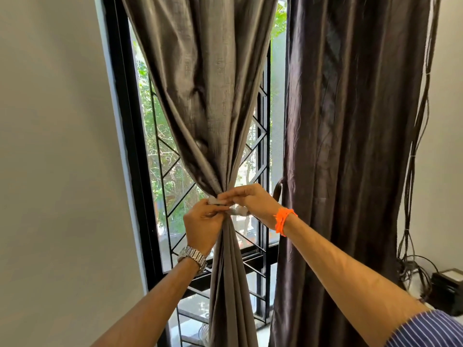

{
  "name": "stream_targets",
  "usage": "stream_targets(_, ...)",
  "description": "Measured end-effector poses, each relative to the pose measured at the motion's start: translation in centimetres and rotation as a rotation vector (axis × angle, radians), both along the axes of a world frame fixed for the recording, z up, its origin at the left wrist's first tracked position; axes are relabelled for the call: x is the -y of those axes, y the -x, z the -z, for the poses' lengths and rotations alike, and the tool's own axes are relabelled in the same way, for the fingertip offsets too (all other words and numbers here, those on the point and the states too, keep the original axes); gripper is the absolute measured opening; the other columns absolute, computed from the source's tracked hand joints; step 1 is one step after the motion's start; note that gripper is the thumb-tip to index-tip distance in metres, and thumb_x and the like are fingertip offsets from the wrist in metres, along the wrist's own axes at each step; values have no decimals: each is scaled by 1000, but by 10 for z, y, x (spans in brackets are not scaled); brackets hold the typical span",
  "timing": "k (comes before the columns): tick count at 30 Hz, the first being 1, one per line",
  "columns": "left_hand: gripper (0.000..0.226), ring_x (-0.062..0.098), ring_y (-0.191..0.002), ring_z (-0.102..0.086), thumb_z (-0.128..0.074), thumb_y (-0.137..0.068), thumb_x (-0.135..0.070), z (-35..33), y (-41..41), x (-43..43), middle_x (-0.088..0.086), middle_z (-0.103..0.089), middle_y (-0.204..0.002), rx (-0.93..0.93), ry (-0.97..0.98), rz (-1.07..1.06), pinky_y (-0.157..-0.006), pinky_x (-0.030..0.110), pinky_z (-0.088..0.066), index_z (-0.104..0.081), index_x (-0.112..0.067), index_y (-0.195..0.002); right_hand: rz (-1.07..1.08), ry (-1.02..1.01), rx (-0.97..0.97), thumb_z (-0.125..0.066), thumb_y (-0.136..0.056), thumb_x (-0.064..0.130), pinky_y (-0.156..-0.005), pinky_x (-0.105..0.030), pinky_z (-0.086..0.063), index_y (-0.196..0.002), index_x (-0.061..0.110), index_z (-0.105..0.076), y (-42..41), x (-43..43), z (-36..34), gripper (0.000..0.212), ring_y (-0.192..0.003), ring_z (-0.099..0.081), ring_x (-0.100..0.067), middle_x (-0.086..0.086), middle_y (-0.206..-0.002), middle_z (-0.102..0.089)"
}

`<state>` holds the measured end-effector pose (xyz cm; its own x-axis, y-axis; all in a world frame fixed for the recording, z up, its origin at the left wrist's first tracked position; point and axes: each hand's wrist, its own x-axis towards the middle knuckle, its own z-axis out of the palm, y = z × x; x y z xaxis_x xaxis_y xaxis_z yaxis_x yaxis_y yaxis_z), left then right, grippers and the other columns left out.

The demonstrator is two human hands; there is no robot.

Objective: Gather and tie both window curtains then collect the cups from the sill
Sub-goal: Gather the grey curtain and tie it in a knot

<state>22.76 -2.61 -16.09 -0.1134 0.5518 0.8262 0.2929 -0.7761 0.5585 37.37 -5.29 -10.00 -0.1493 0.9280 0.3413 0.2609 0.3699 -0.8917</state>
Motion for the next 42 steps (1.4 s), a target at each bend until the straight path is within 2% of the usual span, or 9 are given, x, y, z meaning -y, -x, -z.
stream_targets(6,19,17,-79,-69,-80,-69,5,2,3,-13,2,-71,-88,60,67,29,-73,32,-59,-78,-11,-80,-59,-63,-48,-62,-73,-11,-87,-39,-57,-109,-2,-68,-8,0,17,37,-108,-64,-28,-20,-112,-67)
stream_targets(9,24,13,-76,-71,-80,-67,5,-2,4,-16,1,-71,-86,69,94,55,-71,30,-60,-77,-14,-81,-12,-140,2,-72,-74,-10,-77,-27,-59,-107,2,-71,-11,-6,20,35,-99,-67,-19,-12,-108,-70)
stream_targets(15,44,9,-75,-71,-82,-66,6,-6,13,-16,1,-73,-90,66,140,87,-70,17,-56,-74,-17,-103,-4,-218,106,-70,-66,-19,-77,-29,-60,-114,18,-69,-8,-17,22,61,-102,-66,-21,-5,-110,-68)
stream_targets(18,48,-1,-72,-69,-84,-65,0,-10,17,-15,-1,-73,-91,35,162,78,-67,10,-53,-73,-21,-107,114,-344,153,-80,-68,-4,-78,-27,-59,-105,10,-74,0,-23,26,40,-90,-68,-25,-8,-98,-72)
stream_targets(23,32,3,-68,-71,-89,-62,-17,-10,20,-11,-12,-74,-78,-8,205,77,-65,21,-58,-76,-30,-89,245,-458,156,-76,-79,8,-66,-42,-60,-92,-1,-74,2,-31,19,16,-78,-69,-30,-16,-83,-72)
stream_targets(28,22,10,-69,-71,-91,-58,-23,-10,28,-17,-8,-74,-72,-10,239,57,-70,29,-58,-74,-24,-73,190,-501,159,-68,-86,17,-84,-41,-55,-100,6,-73,13,-35,16,18,-92,-68,-22,-10,-93,-73)
stream_targets(32,27,1,-67,-65,-92,-56,-29,-5,34,-19,-11,-70,-70,-117,198,-5,-66,11,-50,-71,-19,-69,188,-575,274,-59,-93,15,-80,-33,-55,-105,7,-68,19,-42,20,16,-88,-66,0,-6,-96,-74)
stream_targets(36,28,4,-68,-61,-92,-57,-20,-3,40,-16,-8,-66,-70,-251,105,-62,-67,14,-48,-69,-9,-70,250,-599,569,-50,-96,33,-63,-41,-52,-102,13,-60,25,-50,20,24,-75,-65,-31,-14,-82,-70)
stream_targets(42,22,18,-65,-61,-86,-65,-13,-10,39,-8,0,-66,-74,-475,-115,-219,-61,26,-49,-66,-13,-73,449,-425,610,-69,-76,45,-63,-36,-52,-94,26,-50,36,-55,5,32,-69,-62,-24,0,-73,-65)
